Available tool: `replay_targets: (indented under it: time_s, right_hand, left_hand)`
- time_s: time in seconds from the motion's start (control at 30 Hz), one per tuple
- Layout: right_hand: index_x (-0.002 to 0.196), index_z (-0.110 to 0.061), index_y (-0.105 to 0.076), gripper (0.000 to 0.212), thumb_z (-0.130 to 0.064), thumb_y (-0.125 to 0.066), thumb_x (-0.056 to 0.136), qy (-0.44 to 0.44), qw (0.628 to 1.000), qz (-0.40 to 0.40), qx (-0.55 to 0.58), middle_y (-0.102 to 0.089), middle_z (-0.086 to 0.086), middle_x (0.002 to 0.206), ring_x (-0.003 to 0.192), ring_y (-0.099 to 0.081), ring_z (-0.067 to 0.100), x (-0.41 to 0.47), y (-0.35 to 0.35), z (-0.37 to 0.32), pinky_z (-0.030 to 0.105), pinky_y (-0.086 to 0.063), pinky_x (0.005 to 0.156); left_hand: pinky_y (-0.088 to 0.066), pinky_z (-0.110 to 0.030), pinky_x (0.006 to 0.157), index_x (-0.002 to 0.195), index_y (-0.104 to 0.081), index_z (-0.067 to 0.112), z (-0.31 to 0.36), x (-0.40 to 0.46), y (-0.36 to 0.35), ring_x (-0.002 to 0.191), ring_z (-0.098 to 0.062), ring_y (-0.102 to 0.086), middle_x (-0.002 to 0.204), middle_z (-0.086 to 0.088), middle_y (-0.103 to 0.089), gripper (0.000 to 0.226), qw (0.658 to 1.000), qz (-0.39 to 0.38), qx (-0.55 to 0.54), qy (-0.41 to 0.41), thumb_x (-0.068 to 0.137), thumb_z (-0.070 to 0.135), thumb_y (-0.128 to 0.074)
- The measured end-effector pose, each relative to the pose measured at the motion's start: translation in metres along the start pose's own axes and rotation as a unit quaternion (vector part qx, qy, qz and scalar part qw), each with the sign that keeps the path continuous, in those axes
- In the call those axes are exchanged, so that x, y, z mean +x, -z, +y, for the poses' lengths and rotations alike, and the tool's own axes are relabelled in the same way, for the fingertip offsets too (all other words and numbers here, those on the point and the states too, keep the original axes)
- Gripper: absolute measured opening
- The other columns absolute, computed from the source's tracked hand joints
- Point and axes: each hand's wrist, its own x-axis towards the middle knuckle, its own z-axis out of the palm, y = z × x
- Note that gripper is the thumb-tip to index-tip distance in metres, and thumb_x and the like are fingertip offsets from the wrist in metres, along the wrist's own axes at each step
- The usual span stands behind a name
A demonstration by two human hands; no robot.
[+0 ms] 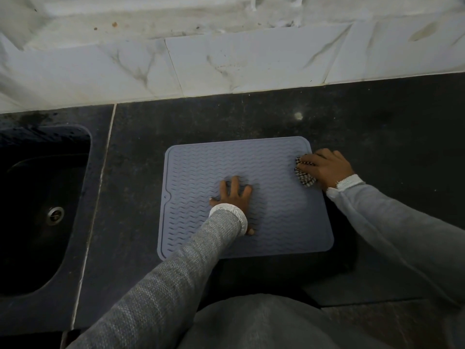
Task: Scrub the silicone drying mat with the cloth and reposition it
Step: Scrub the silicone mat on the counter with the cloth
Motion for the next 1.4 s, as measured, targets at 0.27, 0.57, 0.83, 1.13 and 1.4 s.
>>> replay_targets:
  time_s: [0.27, 0.57, 0.83, 1.13, 1.4]
  right_hand:
    - [0.1, -0.013, -0.073, 0.061, -0.014, -0.092, 0.042, 0.086, 0.996, 0.002, -0.032, -0.07, 0.011, 0.106, 0.089, -0.067, 0.035, 0.017, -0.01, -0.04, 0.048, -0.053, 0.07]
    - [0.095, -0.013, -0.074, 0.058, -0.008, -0.092, 0.041, 0.054, 0.997, 0.035, -0.037, -0.072, 0.008, 0.101, 0.084, -0.067, 0.035, -0.011, -0.003, -0.002, 0.043, -0.051, 0.063]
    - [0.094, -0.016, -0.075, 0.058, -0.011, -0.093, 0.039, 0.125, 0.992, 0.025, -0.02, -0.072, 0.007, 0.1, 0.087, -0.068, 0.033, 0.022, -0.011, -0.054, 0.047, -0.054, 0.068]
    - [0.088, -0.014, -0.076, 0.054, -0.01, -0.094, 0.036, 0.083, 0.995, 0.022, -0.044, -0.073, 0.006, 0.094, 0.08, -0.068, 0.034, -0.009, -0.003, -0.003, 0.042, -0.051, 0.059]
    - [0.101, -0.014, -0.073, 0.056, -0.007, -0.088, 0.048, 0.117, 0.993, 0.016, -0.008, -0.069, 0.011, 0.108, 0.094, -0.065, 0.039, 0.018, -0.011, -0.053, 0.054, -0.052, 0.073]
  left_hand:
    - [-0.021, -0.069, 0.103, 0.145, 0.0, 0.032, 0.001, 0.0, -0.002, 0.139, -0.041, 0.015, 0.152, -0.007, 0.022, 0.12, 1.0, 0.005, 0.002, 0.002, 0.06, 0.049, -0.082]
    - [-0.022, -0.069, 0.103, 0.146, 0.0, 0.032, 0.001, -0.002, 0.001, 0.139, -0.04, 0.015, 0.152, -0.007, 0.022, 0.117, 1.0, 0.0, 0.005, 0.003, 0.062, 0.048, -0.081]
    - [-0.024, -0.068, 0.103, 0.145, -0.002, 0.031, 0.001, -0.004, 0.001, 0.139, -0.04, 0.014, 0.152, -0.007, 0.021, 0.117, 1.0, 0.005, 0.005, 0.002, 0.062, 0.049, -0.081]
    - [-0.022, -0.068, 0.104, 0.145, -0.001, 0.032, 0.001, -0.003, 0.0, 0.139, -0.04, 0.015, 0.152, -0.007, 0.021, 0.117, 1.0, 0.005, 0.003, 0.002, 0.062, 0.048, -0.081]
    - [-0.022, -0.067, 0.104, 0.145, -0.001, 0.032, 0.001, -0.004, 0.0, 0.139, -0.04, 0.015, 0.152, -0.006, 0.021, 0.117, 1.0, 0.008, 0.0, 0.003, 0.062, 0.049, -0.081]
